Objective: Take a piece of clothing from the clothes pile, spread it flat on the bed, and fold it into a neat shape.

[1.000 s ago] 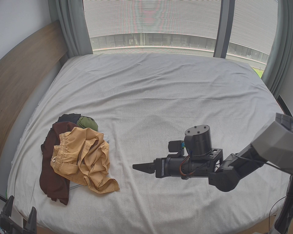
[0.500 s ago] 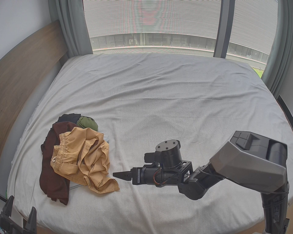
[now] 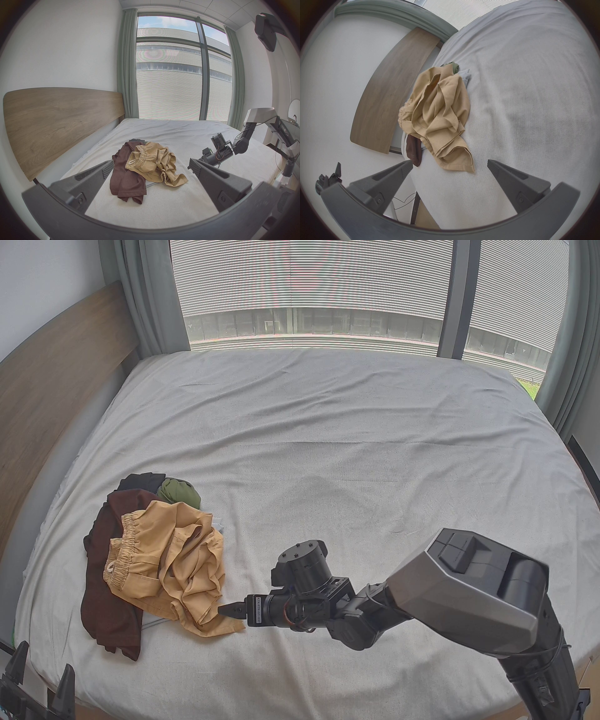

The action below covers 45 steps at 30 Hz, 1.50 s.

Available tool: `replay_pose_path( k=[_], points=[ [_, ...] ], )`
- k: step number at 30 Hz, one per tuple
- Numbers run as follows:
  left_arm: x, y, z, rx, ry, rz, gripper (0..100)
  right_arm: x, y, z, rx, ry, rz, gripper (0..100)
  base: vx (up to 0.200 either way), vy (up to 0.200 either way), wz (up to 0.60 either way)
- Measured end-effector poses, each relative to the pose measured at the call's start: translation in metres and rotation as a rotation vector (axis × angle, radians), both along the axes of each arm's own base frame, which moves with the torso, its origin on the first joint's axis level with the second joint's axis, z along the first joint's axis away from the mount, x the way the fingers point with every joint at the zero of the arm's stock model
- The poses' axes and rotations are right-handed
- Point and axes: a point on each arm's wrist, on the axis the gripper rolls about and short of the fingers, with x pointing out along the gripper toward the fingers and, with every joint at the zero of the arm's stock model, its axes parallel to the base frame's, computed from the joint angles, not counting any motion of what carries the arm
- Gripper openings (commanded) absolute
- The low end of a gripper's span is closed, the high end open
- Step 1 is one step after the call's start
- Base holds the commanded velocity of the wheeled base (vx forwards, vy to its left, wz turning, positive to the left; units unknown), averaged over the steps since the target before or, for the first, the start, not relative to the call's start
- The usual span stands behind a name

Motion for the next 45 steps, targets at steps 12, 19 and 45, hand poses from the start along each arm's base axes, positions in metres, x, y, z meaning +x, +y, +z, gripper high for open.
replay_pose_path(
  k=[12, 19, 45],
  points=[
    [0.000, 0.000, 0.000, 0.000, 0.000, 0.000, 100, 0.004, 0.025, -0.012, -0.072, 0.028, -0.012, 100, 0.000, 0.000, 0.00],
    [0.000, 0.000, 0.000, 0.000, 0.000, 0.000, 100, 0.005, 0.041, -0.013, -0.102, 0.028, -0.014, 100, 0.000, 0.000, 0.00],
    [0.000, 0.000, 0.000, 0.000, 0.000, 0.000, 100, -0.002, 0.072, -0.026, -0.203, 0.053, -0.032, 100, 0.000, 0.000, 0.00]
  ],
)
